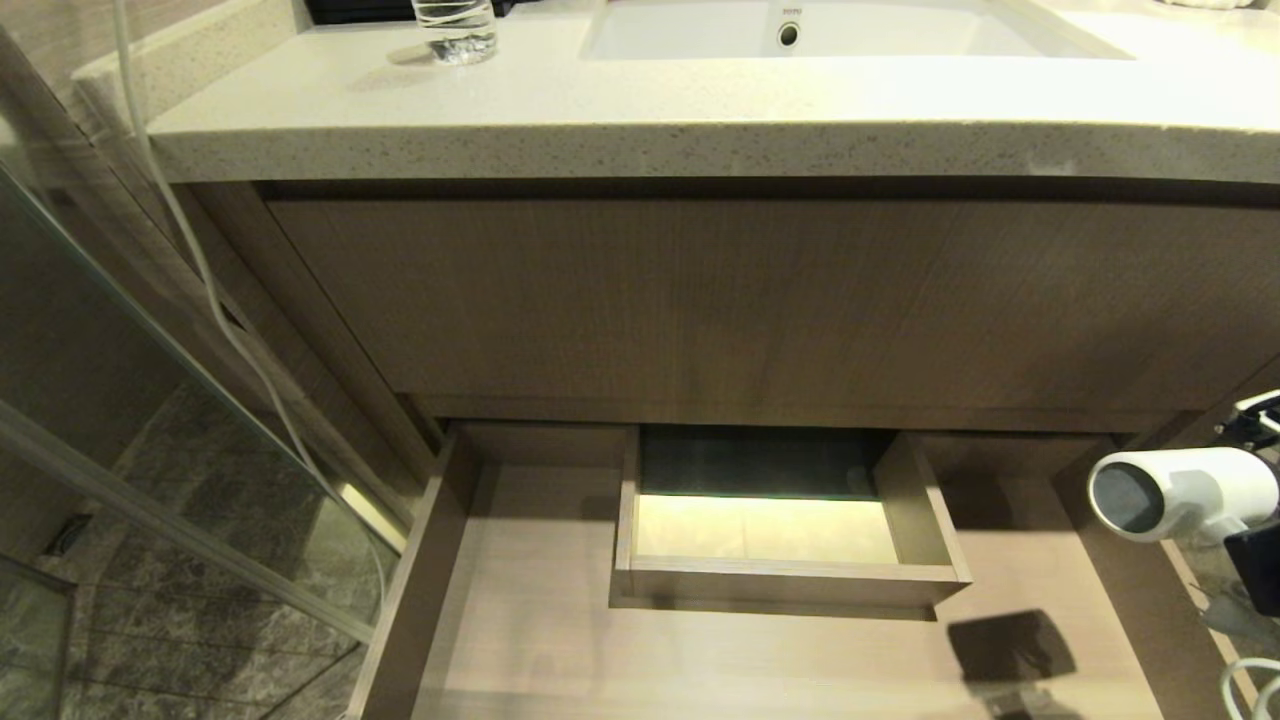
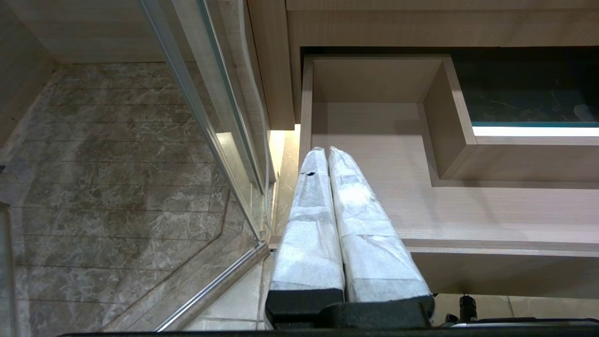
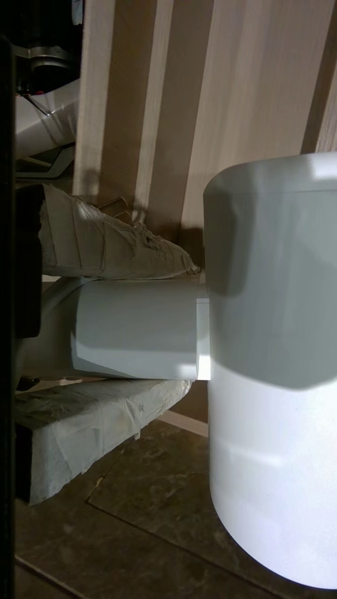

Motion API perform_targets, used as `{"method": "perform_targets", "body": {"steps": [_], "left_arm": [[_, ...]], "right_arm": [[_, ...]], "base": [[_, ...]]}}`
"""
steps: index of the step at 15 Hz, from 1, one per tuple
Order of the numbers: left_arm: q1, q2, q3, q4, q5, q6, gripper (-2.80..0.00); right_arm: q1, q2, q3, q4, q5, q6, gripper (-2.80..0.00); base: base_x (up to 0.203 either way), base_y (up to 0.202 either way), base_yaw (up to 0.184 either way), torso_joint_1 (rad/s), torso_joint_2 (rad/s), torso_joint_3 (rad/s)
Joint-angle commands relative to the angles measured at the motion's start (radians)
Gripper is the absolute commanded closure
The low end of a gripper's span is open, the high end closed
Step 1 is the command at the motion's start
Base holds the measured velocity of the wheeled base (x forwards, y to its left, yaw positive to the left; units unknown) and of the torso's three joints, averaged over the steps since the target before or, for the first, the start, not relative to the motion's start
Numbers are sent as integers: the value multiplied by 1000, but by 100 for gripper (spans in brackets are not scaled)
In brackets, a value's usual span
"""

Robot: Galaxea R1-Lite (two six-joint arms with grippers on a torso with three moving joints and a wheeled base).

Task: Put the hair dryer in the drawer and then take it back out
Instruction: Put it into the drawer

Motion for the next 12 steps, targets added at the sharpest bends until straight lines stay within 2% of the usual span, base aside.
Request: {"method": "perform_targets", "body": {"steps": [1,7,12], "left_arm": [[0,0,0,0,0,0,0],[0,0,0,0,0,0,0],[0,0,0,0,0,0,0]], "right_arm": [[0,194,-82,1,1,-4,0],[21,484,-292,1,-1,-13,0],[38,645,-383,-14,-1,-42,0]], "base": [[0,0,0,0,0,0],[0,0,0,0,0,0],[0,0,0,0,0,0]]}}
